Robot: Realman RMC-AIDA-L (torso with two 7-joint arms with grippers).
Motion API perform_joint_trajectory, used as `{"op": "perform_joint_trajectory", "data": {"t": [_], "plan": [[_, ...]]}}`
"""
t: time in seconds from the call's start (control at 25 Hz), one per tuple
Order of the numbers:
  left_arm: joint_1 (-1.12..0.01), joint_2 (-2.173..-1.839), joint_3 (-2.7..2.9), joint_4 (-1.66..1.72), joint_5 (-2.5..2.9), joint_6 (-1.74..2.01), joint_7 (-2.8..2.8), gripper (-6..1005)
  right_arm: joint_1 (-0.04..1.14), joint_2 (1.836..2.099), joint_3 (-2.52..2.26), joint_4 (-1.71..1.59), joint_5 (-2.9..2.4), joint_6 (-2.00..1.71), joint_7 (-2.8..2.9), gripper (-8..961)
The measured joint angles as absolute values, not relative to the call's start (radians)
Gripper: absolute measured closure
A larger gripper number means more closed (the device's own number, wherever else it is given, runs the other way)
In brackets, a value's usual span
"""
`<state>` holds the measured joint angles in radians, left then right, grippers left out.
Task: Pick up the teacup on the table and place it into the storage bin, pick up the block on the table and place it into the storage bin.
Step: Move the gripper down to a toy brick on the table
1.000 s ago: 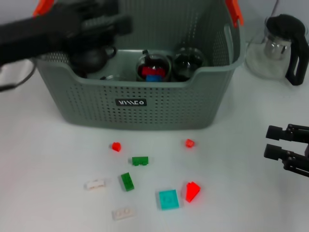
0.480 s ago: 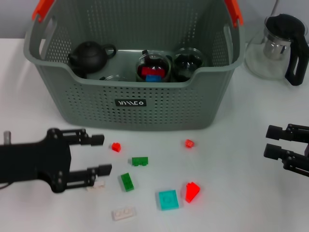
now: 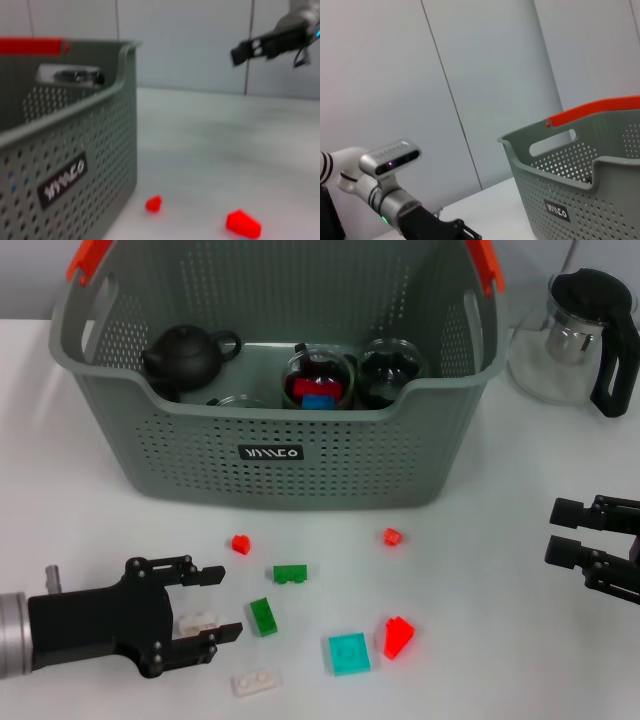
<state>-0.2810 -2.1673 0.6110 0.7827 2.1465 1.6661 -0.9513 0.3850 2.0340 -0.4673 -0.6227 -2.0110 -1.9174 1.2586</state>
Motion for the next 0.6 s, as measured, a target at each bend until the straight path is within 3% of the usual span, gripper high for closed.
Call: {"op": "perform_joint_trajectory", "data": {"t": [0.6], "plan": [[-0.261, -2.167, 0.606, 0.725, 2.152, 1.506, -0.916, 504, 0.384, 2.033, -0.468, -0.623, -2.011, -1.917, 1.265, 457]]}}
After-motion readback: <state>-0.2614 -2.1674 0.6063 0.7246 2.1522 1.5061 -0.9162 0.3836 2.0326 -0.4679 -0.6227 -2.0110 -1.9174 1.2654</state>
